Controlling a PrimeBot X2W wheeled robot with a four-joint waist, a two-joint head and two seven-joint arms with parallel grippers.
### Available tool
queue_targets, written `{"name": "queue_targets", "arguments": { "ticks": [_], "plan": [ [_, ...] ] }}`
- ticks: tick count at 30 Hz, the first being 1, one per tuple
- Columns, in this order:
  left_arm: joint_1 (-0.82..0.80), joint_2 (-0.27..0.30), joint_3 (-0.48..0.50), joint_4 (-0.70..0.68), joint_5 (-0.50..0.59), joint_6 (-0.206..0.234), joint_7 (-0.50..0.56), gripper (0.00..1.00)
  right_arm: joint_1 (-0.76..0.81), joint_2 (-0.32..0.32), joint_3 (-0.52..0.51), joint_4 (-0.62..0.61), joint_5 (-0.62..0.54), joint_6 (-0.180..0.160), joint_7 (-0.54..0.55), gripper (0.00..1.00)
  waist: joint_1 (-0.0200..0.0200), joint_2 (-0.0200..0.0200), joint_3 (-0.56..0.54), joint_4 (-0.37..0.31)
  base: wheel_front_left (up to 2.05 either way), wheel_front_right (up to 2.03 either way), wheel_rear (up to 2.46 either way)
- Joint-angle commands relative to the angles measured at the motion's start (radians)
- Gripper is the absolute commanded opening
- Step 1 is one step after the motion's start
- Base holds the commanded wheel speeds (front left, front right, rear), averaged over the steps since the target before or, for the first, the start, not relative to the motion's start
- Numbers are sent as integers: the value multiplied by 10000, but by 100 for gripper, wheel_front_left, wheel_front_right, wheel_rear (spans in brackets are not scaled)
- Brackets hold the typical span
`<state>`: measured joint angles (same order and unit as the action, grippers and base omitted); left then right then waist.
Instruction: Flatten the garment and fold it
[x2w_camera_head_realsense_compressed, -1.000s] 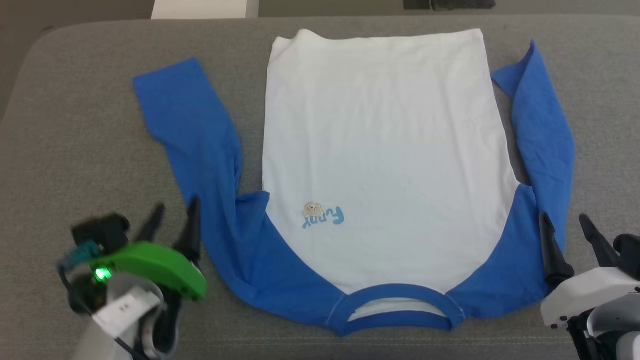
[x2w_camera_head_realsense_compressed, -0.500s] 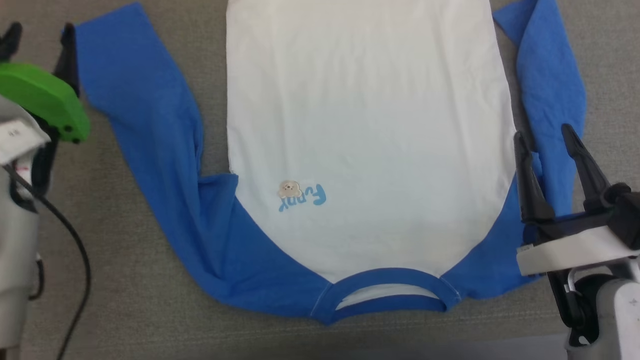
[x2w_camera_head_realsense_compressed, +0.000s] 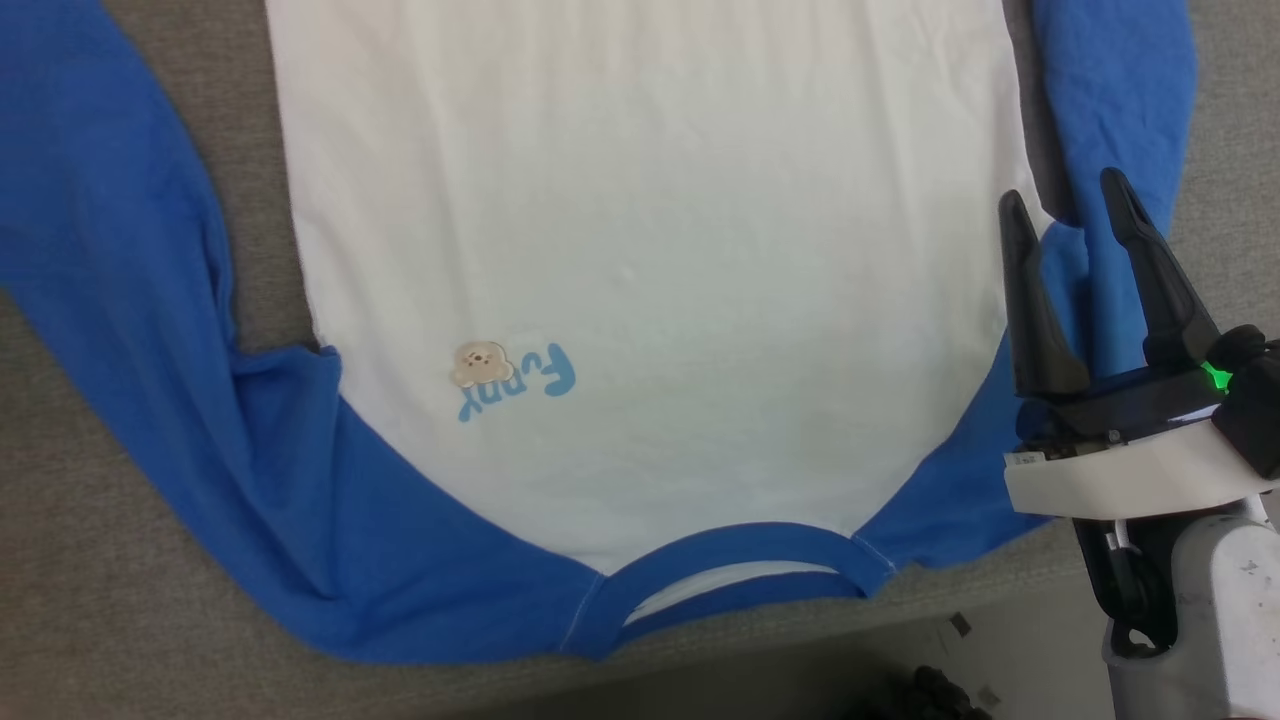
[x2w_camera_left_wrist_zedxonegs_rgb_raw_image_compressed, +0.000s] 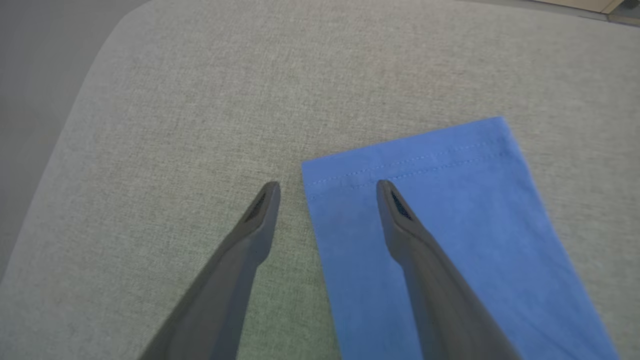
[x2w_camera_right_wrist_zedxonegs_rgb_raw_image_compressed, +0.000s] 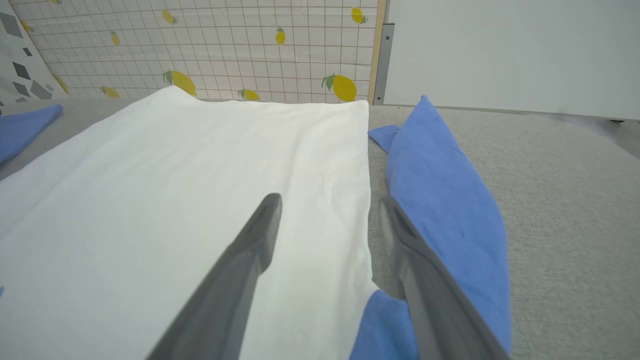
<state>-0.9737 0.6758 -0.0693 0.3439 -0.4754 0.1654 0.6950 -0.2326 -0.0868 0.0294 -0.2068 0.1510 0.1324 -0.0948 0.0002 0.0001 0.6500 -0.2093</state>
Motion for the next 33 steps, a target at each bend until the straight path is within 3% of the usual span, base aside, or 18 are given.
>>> {"name": "queue_targets", "arguments": {
  "ticks": [1,8,10,11,15,20,27,33],
  "plan": [
    [-115,177,140,2,-60,285,281,100,-170,38,-18,-33,67,-17,-113,100,-2,-1,743,-630,0,0,0],
    [335,312,636,-143,-503,1094,1569,100,-230,113,-103,24,66,-17,-231,100,-2,-1,908,-636,0,0,0],
    [518,331,649,-308,-588,1103,1745,3,-259,127,-93,55,68,-17,-251,100,-2,-1,903,-622,0,0,0],
    [588,331,661,-379,-642,1091,1808,0,-266,133,-94,72,75,-17,-253,100,-2,-1,896,-613,0,0,0],
    [738,212,734,-673,-793,985,1528,0,-291,150,-151,158,35,-17,-197,100,-2,-1,714,-502,0,0,0],
    [863,76,941,-665,-793,702,194,0,-280,186,-305,269,15,-17,-165,100,-2,-1,55,-280,0,0,0],
    [1660,-31,1233,-564,-895,232,-1355,0,186,213,-620,500,-30,-17,-4,100,-2,-1,-1495,297,0,0,0],
    [2219,-579,1513,-1380,-1504,155,-1681,0,843,249,-943,486,-70,-17,334,100,-2,-1,-2817,770,0,0,0]
  ]
}}
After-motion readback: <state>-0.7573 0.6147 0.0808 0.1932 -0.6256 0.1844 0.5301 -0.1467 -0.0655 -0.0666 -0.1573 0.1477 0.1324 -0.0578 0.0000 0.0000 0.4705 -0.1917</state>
